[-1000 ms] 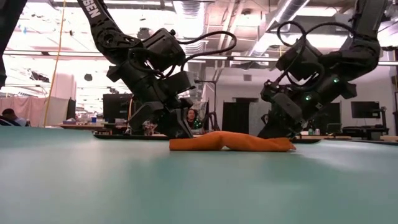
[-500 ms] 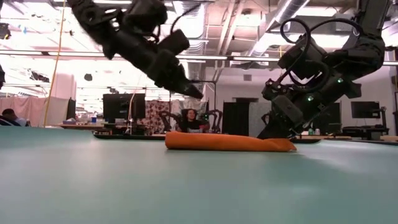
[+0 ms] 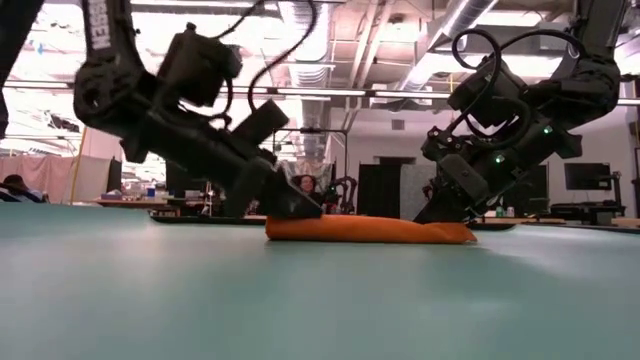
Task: Roll towel
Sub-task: Roll the orange towel
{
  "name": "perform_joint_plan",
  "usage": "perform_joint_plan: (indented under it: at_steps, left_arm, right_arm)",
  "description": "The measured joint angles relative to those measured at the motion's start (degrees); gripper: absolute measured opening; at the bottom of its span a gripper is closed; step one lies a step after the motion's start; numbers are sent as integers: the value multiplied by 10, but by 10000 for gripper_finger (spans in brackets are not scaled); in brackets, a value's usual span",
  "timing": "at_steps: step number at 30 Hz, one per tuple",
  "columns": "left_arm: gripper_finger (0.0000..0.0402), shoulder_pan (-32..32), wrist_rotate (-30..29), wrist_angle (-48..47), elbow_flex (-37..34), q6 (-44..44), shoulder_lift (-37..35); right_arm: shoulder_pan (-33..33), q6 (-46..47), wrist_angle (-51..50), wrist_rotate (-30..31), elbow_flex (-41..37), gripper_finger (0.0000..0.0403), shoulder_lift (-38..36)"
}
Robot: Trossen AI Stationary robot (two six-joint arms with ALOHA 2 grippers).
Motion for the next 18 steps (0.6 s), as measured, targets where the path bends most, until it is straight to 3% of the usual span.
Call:
perform_joint_plan:
  at_steps: [6, 12, 18]
  left_arm:
    - [0, 29, 2, 6, 11, -16, 49]
    - [0, 59, 10, 4, 12, -54, 51]
    - [0, 92, 63, -46, 12, -101, 51]
  right_arm:
    - [3, 3, 0, 0, 0, 75, 0]
    - [9, 0, -2, 3, 0, 75, 0]
    - [9, 4, 1, 2, 0, 75, -17]
